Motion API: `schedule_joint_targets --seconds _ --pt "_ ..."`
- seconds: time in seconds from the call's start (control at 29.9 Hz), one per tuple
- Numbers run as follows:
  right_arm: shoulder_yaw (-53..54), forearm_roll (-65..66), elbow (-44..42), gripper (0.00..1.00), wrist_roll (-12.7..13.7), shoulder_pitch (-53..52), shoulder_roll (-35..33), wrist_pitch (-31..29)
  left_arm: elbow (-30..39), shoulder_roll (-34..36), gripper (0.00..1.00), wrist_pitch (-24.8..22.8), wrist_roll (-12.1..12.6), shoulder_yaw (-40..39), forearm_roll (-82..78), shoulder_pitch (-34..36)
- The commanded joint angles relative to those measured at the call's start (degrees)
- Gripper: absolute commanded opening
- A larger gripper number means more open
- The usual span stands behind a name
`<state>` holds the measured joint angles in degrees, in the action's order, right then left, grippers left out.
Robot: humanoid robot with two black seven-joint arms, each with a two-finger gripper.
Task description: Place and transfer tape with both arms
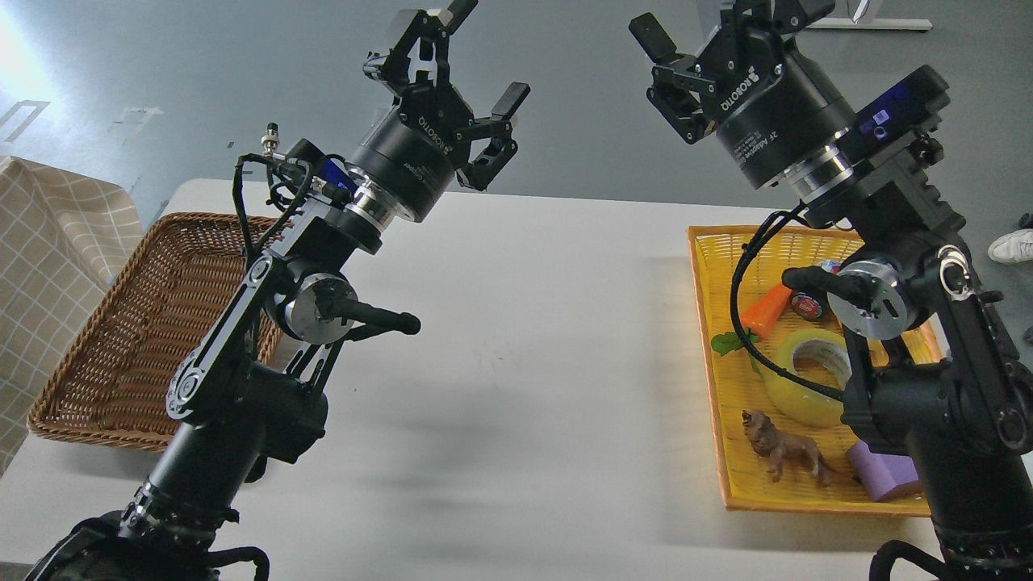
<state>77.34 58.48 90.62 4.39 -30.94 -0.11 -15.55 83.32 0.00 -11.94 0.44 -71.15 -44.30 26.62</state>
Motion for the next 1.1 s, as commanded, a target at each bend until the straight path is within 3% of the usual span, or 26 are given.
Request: schedule_joint_targets --seconds 0.0,0.13,1.07 --pt "0.0 0.1 0.0 1.00 0.0 0.4 0.0 0.0 0.0 0.0 0.98 0.4 0.0 0.0 0.0 -0.1" --pt "0.0 0.1 0.0 1.00 0.0 0.6 0.0 0.0 0.0 0.0 0.98 0.4 -1.8 0.0 0.0 -0.3" --pt "-0.2 0.1 -0.1 1.00 0.0 0.7 0.0 0.0 0.2 0.0 0.98 0.2 -1.8 0.3 -0.1 -1.0"
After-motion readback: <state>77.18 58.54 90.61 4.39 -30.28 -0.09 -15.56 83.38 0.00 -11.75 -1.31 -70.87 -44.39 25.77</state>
